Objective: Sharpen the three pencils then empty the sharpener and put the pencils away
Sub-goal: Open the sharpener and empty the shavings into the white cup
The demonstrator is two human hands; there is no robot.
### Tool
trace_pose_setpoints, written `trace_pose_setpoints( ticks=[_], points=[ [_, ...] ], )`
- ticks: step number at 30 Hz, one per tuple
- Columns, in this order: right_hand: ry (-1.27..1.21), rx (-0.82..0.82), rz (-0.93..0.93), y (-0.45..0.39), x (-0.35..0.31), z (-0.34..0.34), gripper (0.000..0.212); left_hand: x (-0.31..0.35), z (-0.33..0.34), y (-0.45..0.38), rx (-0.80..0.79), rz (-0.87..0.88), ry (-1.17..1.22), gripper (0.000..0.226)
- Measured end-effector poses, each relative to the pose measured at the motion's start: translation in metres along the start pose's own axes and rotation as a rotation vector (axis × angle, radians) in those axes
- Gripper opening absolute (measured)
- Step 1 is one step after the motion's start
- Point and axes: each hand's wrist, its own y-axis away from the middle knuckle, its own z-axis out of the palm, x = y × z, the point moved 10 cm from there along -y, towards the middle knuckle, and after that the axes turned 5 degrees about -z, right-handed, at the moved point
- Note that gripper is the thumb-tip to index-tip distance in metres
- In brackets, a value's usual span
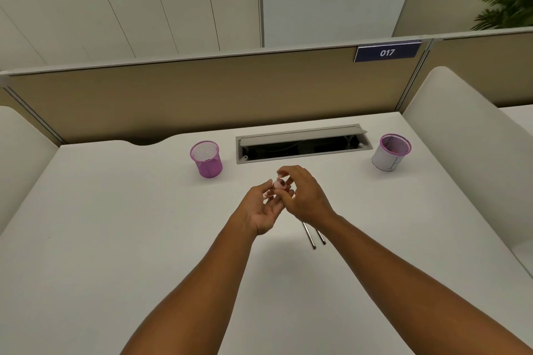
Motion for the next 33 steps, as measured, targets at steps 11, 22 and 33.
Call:
trace_pose_setpoints(
  ticks=[11, 22, 33],
  points=[
    [0.064, 0.051, -0.013, 0.007, -0.017, -0.021, 0.025, -0.007, 0.015, 0.021, -0.056, 0.004, 0.024, 0.033],
    [0.085, 0.075, -0.085, 0.016, -0.029, -0.03, 0.02, -0.009, 0.018, 0.027, -0.054, 0.033, -0.082, 0.034],
    [0.051, 0.119, -0.1, 0.012, -0.035, -0.048, 0.022, 0.011, 0.021, 0.035, 0.022, 0.162, -0.605, 0.064]
  ],
)
